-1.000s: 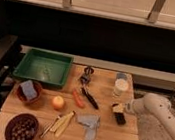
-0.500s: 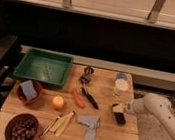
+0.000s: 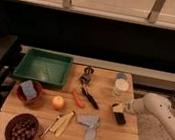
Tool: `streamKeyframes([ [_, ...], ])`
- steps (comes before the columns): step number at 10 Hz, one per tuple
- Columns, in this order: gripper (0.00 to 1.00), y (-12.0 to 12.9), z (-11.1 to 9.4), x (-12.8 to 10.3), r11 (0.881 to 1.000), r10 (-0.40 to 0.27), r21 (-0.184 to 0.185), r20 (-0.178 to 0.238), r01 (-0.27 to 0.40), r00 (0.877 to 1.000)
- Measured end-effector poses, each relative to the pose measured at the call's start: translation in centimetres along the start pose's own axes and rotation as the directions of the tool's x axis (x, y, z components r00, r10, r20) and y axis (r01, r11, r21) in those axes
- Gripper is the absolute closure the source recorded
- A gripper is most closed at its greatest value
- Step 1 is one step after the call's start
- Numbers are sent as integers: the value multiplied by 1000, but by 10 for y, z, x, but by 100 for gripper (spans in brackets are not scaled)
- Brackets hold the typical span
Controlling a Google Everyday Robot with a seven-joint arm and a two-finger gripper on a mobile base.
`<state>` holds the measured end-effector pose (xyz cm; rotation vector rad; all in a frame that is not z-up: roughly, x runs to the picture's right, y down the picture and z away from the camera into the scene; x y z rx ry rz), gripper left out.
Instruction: Wipe table surface with eraser
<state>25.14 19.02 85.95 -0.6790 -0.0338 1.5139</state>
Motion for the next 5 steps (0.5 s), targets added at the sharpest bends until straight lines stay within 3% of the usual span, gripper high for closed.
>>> streamKeyframes([
  [2, 99, 6, 3, -6, 1000, -24, -3, 1, 24, 1000],
  [5, 73, 5, 2, -6, 1000, -23, -2, 2, 23, 1000],
])
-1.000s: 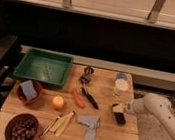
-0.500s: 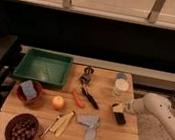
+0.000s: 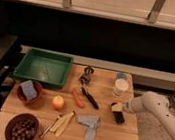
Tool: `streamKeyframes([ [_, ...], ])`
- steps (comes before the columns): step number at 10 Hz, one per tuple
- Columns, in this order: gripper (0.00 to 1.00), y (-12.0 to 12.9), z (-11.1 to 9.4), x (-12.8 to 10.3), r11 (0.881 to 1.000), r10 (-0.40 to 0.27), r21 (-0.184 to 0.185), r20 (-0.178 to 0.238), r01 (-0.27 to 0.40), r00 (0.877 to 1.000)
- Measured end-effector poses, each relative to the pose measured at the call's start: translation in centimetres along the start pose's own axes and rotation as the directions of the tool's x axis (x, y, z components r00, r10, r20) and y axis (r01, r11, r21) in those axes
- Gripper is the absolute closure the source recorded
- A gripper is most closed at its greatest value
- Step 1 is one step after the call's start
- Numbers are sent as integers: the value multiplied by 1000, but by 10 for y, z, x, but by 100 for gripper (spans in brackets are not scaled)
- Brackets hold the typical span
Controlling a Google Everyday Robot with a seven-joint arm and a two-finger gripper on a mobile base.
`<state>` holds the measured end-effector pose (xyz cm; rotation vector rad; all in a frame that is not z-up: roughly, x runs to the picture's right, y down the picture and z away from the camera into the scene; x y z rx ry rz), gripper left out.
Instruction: Wipe table surface with eraser
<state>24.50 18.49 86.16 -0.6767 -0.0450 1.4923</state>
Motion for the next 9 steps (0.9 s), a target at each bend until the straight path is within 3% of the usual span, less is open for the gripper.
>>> streamKeyframes([
  [2, 53, 0, 0, 0, 1000, 0, 0, 0, 0, 1000],
  [6, 22, 4, 1, -3, 1000, -7, -10, -1, 7, 1000],
  [9, 20, 12, 5, -4, 999, -19, -32, -11, 19, 1000],
])
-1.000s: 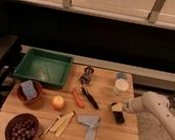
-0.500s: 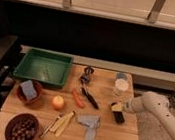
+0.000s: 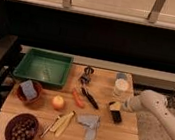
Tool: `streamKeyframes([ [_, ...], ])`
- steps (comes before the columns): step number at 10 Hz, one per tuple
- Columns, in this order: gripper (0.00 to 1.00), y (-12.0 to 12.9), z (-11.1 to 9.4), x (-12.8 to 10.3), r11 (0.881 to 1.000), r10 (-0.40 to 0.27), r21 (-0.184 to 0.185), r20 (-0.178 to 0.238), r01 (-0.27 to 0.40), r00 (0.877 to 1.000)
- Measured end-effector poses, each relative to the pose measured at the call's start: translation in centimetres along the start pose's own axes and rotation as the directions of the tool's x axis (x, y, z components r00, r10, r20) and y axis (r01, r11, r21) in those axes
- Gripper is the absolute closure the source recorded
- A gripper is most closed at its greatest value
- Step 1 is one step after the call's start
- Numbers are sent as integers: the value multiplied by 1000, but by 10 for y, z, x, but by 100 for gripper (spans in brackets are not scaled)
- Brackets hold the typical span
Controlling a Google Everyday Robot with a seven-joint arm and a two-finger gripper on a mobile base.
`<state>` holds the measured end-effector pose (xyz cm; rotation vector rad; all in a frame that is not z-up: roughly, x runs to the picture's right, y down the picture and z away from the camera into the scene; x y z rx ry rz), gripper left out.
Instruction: Wipe table surface with eraser
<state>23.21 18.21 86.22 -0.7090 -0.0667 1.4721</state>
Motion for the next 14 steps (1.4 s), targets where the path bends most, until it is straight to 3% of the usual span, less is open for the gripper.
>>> streamKeyframes([
  [6, 21, 5, 3, -1, 1000, -10, -9, -9, 10, 1000],
  [14, 96, 6, 2, 5, 1000, -10, -10, -16, 10, 1000],
])
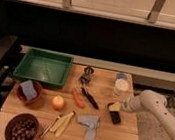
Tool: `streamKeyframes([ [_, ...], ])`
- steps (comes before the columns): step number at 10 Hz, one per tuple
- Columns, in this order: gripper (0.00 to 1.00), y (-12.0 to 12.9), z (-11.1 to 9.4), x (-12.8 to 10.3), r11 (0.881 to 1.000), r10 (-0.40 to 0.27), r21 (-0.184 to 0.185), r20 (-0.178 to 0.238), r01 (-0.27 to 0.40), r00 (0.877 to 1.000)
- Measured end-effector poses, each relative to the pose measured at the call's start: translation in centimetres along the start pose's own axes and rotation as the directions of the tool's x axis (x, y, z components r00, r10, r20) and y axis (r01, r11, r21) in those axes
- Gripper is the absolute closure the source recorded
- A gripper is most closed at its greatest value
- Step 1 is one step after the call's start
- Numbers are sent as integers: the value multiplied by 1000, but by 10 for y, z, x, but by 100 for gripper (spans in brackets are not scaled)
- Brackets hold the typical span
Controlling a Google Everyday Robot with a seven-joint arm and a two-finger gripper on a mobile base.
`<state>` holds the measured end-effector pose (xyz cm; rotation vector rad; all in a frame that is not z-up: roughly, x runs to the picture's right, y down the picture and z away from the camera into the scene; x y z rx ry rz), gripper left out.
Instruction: Wipe table surface with eraser
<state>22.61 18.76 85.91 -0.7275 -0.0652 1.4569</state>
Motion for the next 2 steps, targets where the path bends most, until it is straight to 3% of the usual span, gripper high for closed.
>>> streamKeyframes([
  [2, 100, 26, 5, 17, 1000, -21, -13, -18, 21, 1000],
])
